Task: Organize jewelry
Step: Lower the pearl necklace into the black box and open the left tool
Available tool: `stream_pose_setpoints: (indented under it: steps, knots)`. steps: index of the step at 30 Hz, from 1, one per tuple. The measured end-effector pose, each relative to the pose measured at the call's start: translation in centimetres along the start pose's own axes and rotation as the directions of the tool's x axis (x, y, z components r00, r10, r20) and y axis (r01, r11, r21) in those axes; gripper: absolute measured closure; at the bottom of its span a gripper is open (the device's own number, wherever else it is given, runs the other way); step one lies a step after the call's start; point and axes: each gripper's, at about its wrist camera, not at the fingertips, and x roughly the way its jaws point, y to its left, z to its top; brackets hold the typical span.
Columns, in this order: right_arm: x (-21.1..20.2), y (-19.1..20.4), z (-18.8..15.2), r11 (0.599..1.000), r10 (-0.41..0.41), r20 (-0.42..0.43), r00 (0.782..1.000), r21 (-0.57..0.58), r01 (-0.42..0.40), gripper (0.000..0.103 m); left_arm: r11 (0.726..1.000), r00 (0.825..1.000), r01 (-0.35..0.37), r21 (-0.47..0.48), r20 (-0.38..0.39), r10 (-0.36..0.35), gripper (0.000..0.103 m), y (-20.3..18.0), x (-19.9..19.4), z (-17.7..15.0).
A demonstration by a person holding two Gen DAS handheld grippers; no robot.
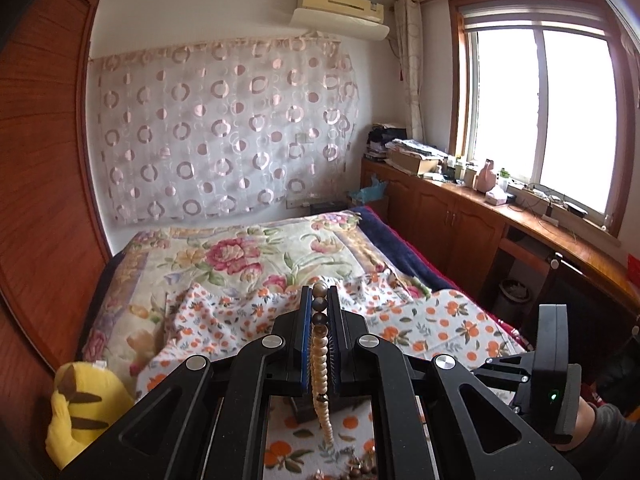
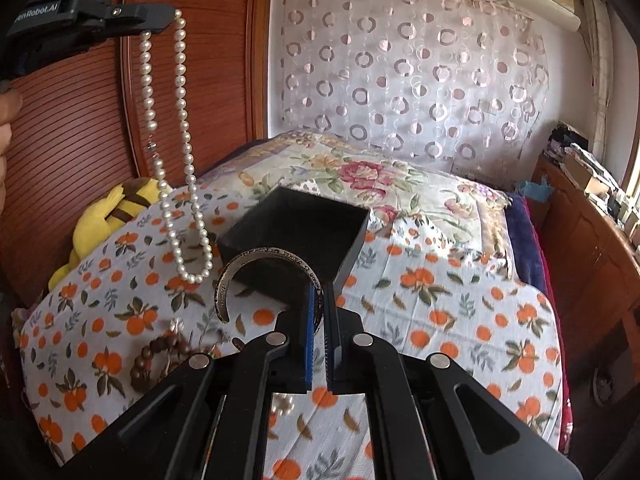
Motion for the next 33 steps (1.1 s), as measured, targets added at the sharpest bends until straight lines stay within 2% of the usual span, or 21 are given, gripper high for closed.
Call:
stream_pose_setpoints:
  steps: [7,11,16,23,25,27,33]
  knots:
    - [1.8,-1.0,2.5,1.000,-0.003,0.017,1.000,-0.022,0.003,0.098,1.000,1.000,0.003,0.022,0.018,-0.004,0.097,-0.3,1.7,2.5]
    - [3.8,-1.7,3.4,1.000,-0.002,0.011,1.000,-0.019,0.002,0.098,1.000,1.000,0.001,0.023,-0.004,-0.001,0.097,0.1,3.6,2.6]
    - [7.1,-2.5,4.0,1.000,0.022,-0.010,1.000,-0.003,-0.022,0.098,1.000,0.998,0.006,-0.002,-0.059,-0.006,0.097,1.0,6.7,0.9]
    - [10.8,-1.1,3.4,0.997,0.045,-0.076,0.996,-0.054,-0.050,0.098,1.000,0.992,0.005,-0.019,-0.124,-0.008,0.097,2.2,9.5,-1.5]
    - [11.2,-0.8,3.2,0.996,0.051,-0.090,0.995,-0.065,-0.057,0.097,1.000,0.991,0.005,-0.021,-0.136,-0.008,0.097,2.4,10.1,-1.8]
    - [11.3,-0.5,3.1,0.995,0.066,-0.093,0.993,-0.062,-0.072,0.093,1.000,0.990,0.005,-0.024,-0.142,-0.008,0.097,2.4,10.6,-2.0]
    - [10.4,-1.1,2.9,0.997,0.058,-0.080,0.995,-0.051,-0.062,0.093,1.000,0.986,0.014,-0.027,-0.163,-0.018,0.097,2.3,11.8,-2.9]
